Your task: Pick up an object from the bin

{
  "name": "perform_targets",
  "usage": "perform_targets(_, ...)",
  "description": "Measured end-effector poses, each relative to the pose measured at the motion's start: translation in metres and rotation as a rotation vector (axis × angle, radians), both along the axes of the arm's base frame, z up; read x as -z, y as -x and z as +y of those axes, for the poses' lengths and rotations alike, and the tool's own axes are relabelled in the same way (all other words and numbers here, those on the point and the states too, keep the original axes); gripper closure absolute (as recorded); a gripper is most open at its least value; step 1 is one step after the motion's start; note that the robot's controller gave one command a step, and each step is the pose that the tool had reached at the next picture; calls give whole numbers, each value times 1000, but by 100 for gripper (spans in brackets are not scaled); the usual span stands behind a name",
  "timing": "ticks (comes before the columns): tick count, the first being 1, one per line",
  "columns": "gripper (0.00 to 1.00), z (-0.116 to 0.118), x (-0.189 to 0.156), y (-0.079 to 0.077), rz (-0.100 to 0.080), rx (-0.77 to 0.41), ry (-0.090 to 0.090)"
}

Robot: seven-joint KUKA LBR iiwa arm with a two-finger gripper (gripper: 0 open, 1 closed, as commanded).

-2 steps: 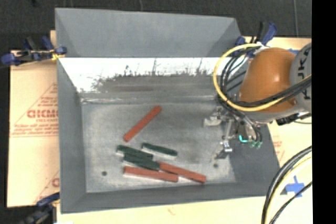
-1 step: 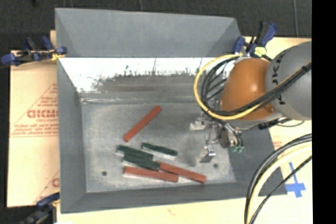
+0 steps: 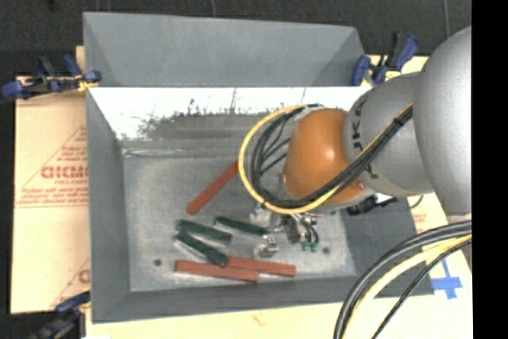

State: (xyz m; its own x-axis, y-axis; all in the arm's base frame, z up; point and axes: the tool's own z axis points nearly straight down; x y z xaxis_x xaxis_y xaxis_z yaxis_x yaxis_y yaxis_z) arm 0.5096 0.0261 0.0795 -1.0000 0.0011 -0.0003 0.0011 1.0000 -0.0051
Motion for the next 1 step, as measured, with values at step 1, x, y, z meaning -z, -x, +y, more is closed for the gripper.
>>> perform_targets(1,100,0,0,0,0,-1,0)
